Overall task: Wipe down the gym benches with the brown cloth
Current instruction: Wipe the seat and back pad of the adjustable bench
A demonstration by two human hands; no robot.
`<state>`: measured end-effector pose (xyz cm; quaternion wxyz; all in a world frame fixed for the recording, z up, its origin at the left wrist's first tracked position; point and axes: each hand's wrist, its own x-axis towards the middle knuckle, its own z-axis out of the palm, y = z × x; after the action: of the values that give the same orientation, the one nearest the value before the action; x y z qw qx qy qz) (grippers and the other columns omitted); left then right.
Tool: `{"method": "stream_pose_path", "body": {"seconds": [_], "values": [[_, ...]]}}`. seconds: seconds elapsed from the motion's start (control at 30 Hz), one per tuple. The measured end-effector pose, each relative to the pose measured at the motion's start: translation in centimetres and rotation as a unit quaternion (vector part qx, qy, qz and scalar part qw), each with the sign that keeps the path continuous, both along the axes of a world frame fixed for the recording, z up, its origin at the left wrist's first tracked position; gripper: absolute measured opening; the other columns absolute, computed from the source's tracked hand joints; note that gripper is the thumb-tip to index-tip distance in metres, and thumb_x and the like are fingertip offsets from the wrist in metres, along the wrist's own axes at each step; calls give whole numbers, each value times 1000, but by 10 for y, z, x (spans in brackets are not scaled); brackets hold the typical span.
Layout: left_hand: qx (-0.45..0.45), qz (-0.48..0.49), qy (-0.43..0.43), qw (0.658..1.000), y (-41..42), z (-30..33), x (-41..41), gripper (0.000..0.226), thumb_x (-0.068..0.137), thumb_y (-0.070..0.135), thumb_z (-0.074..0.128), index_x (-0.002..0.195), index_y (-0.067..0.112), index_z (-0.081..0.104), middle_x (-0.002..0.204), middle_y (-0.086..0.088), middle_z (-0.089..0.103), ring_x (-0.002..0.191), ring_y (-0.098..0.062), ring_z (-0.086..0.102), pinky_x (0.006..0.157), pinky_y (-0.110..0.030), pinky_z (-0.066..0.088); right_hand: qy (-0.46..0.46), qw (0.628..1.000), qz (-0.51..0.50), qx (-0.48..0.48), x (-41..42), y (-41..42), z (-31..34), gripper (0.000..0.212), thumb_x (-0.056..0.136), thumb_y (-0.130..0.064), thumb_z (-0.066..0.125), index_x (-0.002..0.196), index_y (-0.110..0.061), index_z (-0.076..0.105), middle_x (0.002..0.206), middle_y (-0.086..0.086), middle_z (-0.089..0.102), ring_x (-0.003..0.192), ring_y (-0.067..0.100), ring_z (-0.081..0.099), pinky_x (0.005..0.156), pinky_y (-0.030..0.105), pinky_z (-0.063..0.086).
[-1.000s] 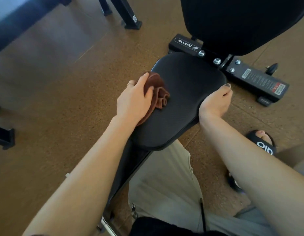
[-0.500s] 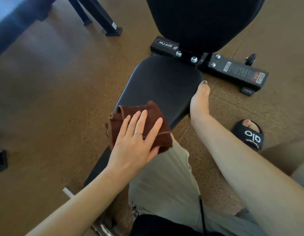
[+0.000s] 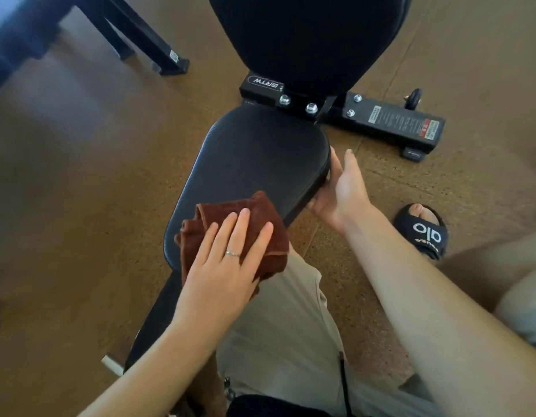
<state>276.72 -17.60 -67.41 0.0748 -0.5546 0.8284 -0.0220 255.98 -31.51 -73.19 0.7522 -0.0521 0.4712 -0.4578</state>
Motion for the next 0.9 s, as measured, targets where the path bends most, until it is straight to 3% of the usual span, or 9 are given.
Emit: {"method": "stream_pose_path", "body": {"seconds": [0.17, 0.3, 0.47, 0.6, 0.67, 0.8, 0.9], "values": [[-12, 12, 9, 1000, -86, -11, -67, 74, 103, 45, 49, 163, 15, 19, 164, -28, 29, 150, -46, 33, 124, -57, 24, -79, 997, 10, -12, -14, 3, -1, 67, 100, -76, 21, 158, -45, 35, 163, 4, 43, 149, 33, 40, 123, 62, 23], [-6, 45, 8, 999, -162, -19, -124, 69, 107, 47, 36, 165, 17, 15, 168, -25, 17, 154, -45, 21, 126, -58, 18, -94, 995, 15, 9, -25, -1, -8, 81, 98, -80, 16, 156, -32, 44, 156, 6, 53, 145, 32, 44, 124, 60, 24], [11, 36, 23, 999, -159, -14, -120, 66, 107, 46, 37, 164, 20, 17, 170, -20, 14, 156, -39, 18, 127, -55, 17, -96, 995, -7, 34, -22, -4, -5, 85, 95, -83, 21, 154, -29, 47, 143, 9, 61, 136, 35, 53, 120, 62, 31], [33, 20, 5, 999, -77, -5, -69, 75, 101, 40, 54, 164, 18, 19, 167, -23, 23, 153, -41, 28, 126, -55, 21, -74, 996, -17, 43, -17, -8, 0, 78, 97, -80, 21, 158, -35, 40, 154, 11, 52, 142, 37, 49, 117, 62, 35], [36, 28, 8, 999, -60, -4, -52, 81, 94, 39, 64, 163, 18, 24, 165, -23, 30, 150, -42, 34, 124, -55, 22, -70, 996, -19, 49, -15, -12, 4, 74, 99, -78, 20, 157, -36, 40, 155, 9, 51, 142, 36, 48, 108, 57, 41], [36, -3, -13, 999, -106, -6, -80, 76, 98, 42, 54, 164, 21, 21, 166, -24, 25, 150, -43, 30, 125, -58, 24, -57, 996, -31, 58, -13, -19, 2, 75, 98, -79, 23, 153, -35, 48, 150, 12, 57, 138, 37, 53, 111, 58, 42], [59, -21, -28, 998, -164, -6, -120, 62, 98, 44, 49, 156, 29, 33, 167, -19, 21, 152, -41, 23, 125, -59, 19, -64, 995, -42, 67, -20, -17, -3, 79, 98, -78, 19, 142, -27, 60, 129, 12, 72, 122, 33, 64, 90, 51, 52]]}}
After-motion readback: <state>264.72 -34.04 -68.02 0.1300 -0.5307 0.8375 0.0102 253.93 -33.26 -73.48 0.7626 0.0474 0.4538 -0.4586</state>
